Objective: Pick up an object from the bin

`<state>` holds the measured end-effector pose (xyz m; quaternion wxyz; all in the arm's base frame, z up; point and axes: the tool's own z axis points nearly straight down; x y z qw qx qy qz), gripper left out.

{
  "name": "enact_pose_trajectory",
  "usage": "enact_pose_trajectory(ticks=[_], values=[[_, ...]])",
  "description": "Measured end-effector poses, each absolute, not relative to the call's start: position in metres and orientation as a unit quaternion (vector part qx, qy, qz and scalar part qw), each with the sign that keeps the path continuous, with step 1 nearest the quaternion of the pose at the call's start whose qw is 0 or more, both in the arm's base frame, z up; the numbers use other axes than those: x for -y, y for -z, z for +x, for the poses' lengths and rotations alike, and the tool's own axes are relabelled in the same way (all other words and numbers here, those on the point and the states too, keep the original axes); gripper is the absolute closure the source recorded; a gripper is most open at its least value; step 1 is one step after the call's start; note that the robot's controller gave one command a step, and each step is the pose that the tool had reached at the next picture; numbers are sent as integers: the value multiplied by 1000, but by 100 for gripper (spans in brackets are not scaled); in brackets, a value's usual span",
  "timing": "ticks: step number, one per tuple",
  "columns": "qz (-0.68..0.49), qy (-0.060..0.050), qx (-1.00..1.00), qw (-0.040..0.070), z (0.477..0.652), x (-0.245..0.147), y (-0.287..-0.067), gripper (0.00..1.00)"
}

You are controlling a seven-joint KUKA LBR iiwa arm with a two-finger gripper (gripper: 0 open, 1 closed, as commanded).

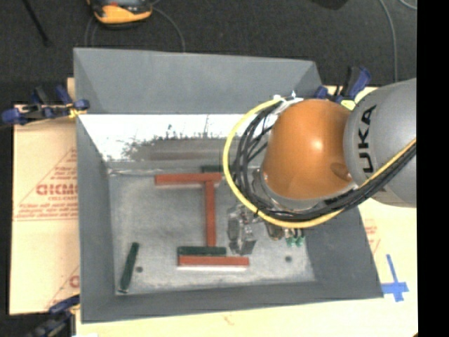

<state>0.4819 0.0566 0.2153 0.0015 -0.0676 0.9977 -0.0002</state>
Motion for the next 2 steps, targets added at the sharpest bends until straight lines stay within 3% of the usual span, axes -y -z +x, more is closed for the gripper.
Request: enact_pose_trajectory(ticks=[1,2], values=[[-66,0,-998,1,482,-57,-215,100],[-242,0,-970,1,488,-10,-137,0]])
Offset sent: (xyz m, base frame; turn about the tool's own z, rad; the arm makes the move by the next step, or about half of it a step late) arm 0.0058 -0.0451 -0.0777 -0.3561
